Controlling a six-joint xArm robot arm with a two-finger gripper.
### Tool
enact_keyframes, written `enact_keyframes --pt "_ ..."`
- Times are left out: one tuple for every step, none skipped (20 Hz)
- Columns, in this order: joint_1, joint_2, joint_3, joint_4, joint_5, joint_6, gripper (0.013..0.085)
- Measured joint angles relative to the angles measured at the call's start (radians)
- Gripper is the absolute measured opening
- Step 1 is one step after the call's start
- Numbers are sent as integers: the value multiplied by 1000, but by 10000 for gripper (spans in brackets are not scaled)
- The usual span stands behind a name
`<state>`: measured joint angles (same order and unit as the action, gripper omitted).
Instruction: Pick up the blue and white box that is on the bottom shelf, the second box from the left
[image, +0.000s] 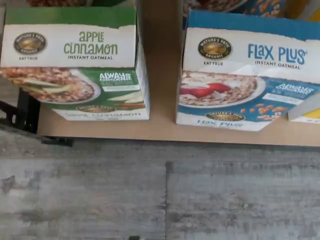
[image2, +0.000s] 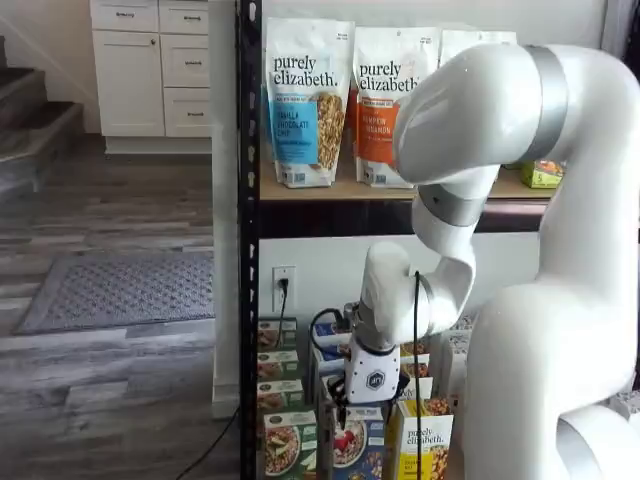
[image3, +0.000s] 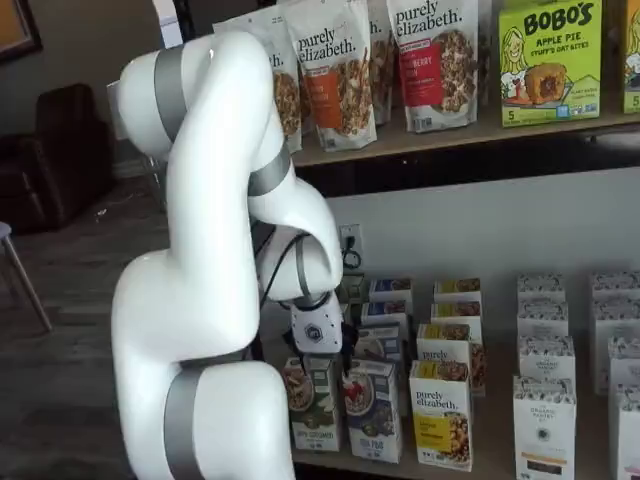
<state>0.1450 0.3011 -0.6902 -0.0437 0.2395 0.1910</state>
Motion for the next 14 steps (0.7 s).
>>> enact_keyframes --pt "-3 10 -6 -10 -4 7 850" --pt "-5 18 -12 -19 -6 13 850" --pt "-7 26 -19 -29 -6 21 850" --pt "-7 34 -26 -22 -6 15 850" --pt "-6 41 -33 -12 -4 6 850" --pt "-5 48 -41 -1 -1 -4 850" --pt "-4 58 -49 12 -1 -17 850" --pt "-4 67 -60 29 3 -33 850" --pt "-4 78 -71 39 8 -43 850" --pt "-5 89 -83 54 13 -59 850" --pt "-8 103 -97 69 19 -75 850" --pt "-13 117 -111 69 25 -80 850" --pt "-18 129 -121 67 28 -82 850" --pt "-23 140 -131 65 27 -85 850"
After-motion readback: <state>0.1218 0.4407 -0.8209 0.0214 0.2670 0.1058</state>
